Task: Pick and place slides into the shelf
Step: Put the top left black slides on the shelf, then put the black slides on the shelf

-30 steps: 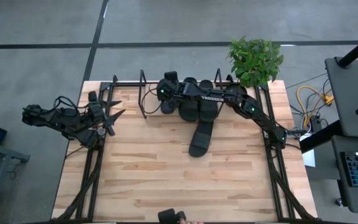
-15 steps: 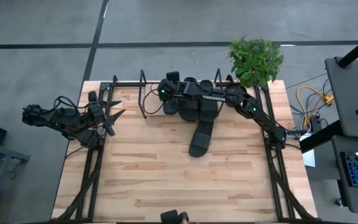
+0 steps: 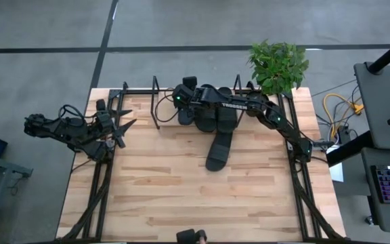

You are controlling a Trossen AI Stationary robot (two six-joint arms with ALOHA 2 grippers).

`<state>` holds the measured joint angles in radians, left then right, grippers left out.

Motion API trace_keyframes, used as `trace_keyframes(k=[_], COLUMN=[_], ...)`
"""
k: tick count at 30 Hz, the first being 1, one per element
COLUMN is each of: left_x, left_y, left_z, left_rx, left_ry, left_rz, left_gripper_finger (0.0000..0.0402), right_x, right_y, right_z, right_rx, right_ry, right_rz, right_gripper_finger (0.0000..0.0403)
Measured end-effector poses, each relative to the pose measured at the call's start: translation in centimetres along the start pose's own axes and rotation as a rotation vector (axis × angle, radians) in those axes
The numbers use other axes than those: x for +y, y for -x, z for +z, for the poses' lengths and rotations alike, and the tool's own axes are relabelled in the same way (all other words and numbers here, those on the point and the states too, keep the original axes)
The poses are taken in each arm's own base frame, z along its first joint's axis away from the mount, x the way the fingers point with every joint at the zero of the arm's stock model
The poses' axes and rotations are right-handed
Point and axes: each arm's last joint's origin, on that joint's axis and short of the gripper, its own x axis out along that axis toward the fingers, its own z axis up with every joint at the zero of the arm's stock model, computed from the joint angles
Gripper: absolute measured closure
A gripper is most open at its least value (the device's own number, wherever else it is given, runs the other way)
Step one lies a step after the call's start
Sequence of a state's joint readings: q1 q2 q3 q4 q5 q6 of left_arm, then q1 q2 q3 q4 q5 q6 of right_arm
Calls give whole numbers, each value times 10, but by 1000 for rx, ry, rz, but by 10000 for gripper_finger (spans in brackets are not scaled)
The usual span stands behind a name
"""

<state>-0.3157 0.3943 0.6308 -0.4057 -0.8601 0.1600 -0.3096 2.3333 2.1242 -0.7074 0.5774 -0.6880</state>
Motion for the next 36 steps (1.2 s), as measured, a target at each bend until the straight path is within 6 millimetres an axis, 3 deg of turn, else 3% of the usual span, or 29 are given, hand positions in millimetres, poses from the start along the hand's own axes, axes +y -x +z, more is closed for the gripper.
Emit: trace_keyframes(k=[6,11,14,21,29,36], left_x=[0,0,0,-1,-7,-26], left_y=[0,0,0,0,-3,-18], left_z=[0,0,0,0,0,4], left_rx=[1,0,0,-4,-3,13], left_ry=[-1,0,0,23,10,-50], left_rz=[0,0,0,-27,-118,-171], left_gripper_finger=[240,240,240,240,240,240], right_x=[1,-3,-8,-11,24,64], right_y=[6,28,54,135,209,251], right_z=[3,9,10,-2,-29,-68], right_rx=[-13,-56,-113,-197,-230,-326], right_ry=[-5,-64,-108,-219,-226,-327], right_rz=[-4,-15,43,251,227,165], right_gripper_finger=[223,222,227,246,259,262])
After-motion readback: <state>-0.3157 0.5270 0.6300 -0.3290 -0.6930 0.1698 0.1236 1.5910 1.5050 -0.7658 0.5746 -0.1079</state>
